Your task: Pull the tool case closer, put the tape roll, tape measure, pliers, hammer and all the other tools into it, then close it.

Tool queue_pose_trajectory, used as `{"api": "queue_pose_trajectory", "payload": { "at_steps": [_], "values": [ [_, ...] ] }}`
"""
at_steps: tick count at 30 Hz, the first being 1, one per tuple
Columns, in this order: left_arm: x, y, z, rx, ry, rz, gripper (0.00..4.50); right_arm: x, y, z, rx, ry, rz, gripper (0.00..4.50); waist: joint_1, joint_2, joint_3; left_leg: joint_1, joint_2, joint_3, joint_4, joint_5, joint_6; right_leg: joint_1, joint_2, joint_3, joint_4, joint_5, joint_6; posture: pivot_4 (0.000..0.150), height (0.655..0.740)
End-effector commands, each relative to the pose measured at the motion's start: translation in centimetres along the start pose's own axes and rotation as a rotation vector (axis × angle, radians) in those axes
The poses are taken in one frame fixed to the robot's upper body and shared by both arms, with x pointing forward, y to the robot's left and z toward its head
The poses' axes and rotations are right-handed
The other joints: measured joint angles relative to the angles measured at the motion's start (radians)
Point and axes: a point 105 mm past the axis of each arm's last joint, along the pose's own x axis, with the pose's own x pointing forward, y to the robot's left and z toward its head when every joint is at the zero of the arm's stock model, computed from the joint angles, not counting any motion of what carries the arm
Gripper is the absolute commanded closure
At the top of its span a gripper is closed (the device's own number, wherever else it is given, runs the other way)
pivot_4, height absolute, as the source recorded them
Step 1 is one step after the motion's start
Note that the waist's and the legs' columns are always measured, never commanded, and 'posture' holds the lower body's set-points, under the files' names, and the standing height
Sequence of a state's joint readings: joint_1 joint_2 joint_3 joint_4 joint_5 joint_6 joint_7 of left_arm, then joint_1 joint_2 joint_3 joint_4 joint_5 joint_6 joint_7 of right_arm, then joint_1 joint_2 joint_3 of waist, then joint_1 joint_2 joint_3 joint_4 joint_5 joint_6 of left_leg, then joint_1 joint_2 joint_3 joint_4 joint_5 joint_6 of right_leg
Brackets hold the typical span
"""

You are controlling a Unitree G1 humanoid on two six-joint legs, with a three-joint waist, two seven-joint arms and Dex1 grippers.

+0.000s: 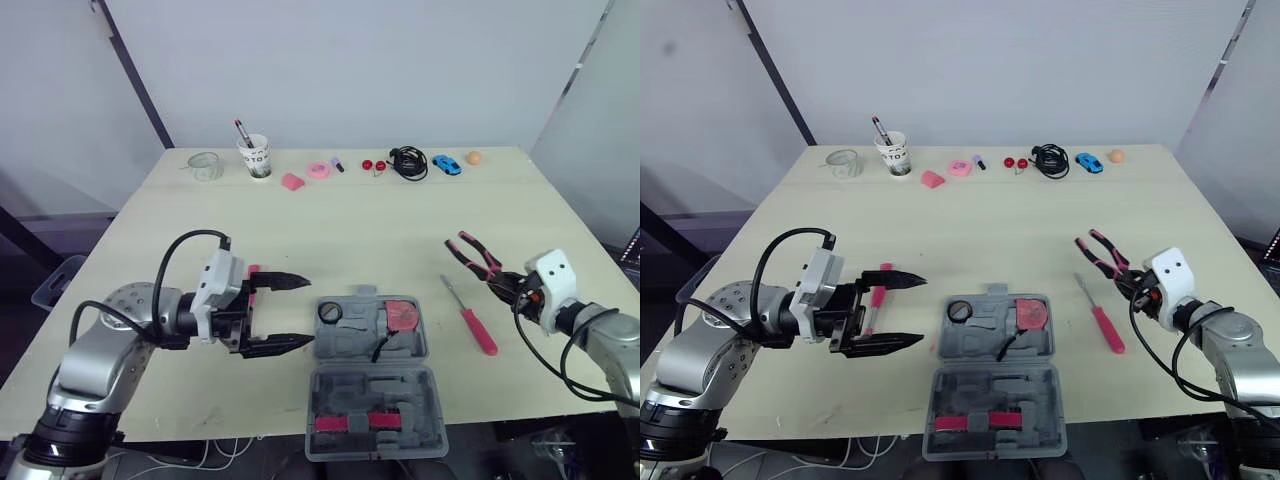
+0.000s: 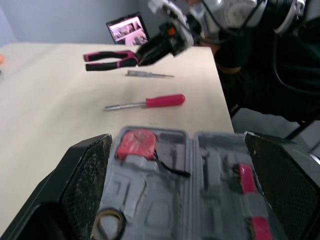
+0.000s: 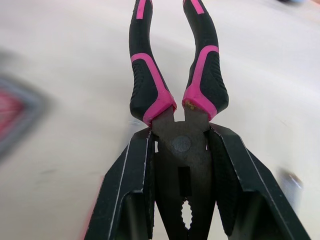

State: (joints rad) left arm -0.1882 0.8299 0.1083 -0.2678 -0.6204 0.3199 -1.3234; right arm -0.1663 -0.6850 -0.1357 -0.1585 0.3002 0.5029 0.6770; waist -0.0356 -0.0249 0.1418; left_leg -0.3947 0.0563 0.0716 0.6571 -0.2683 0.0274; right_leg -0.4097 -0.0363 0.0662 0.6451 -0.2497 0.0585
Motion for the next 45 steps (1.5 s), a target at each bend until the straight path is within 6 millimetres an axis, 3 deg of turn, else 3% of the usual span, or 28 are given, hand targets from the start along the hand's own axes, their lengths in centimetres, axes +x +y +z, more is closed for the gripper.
{"api": "queue_pose_trajectory", "payload": {
  "at_steps": [1,8,15,25,45],
  "values": [
    [-0.9,-0.1,0.2,0.028,0.011,-0.027,0.0,0.4,3.2,2.9,-0.113,-0.019,0.187,3.54,0.001,0.0,0.0,0.0,0.0,0.0,0.0,0.0,0.0,0.0,0.0,0.0,0.0,0.0,0.0,0.15,0.74],
    [-2.4,0.0,-0.7,0.024,0.056,-0.053,0.0,1.6,9.1,4.0,-0.238,0.05,0.493,3.54,0.004,0.0,0.0,-0.002,0.0,0.0,0.003,0.0,0.0,0.0,0.0,-0.001,0.0,0.0,0.0,0.15,0.74],
    [-3.3,-0.1,-1.5,-0.003,0.08,-0.052,0.0,3.7,12.3,3.8,-0.381,0.162,0.648,3.54,0.008,0.0,0.0,-0.003,0.001,0.0,0.005,0.0,0.0,-0.001,0.0,-0.001,0.0,0.0,0.0,0.15,0.74],
    [-5.0,0.2,-2.4,-0.042,0.119,-0.017,0.0,5.1,13.6,3.0,-0.487,0.253,0.702,3.54,0.025,0.0,0.001,-0.004,0.001,0.0,0.01,0.0,0.0,-0.001,0.0,-0.001,0.002,-0.002,-0.004,0.15,0.74],
    [-4.3,0.4,-3.1,-0.03,0.126,-0.019,0.0,7.2,15.6,1.4,-0.509,0.263,0.724,3.54,0.022,-0.001,0.0,-0.004,0.001,0.0,0.012,0.0,0.0,-0.002,0.0,-0.002,0.008,-0.002,-0.004,0.15,0.74]
  ]
}}
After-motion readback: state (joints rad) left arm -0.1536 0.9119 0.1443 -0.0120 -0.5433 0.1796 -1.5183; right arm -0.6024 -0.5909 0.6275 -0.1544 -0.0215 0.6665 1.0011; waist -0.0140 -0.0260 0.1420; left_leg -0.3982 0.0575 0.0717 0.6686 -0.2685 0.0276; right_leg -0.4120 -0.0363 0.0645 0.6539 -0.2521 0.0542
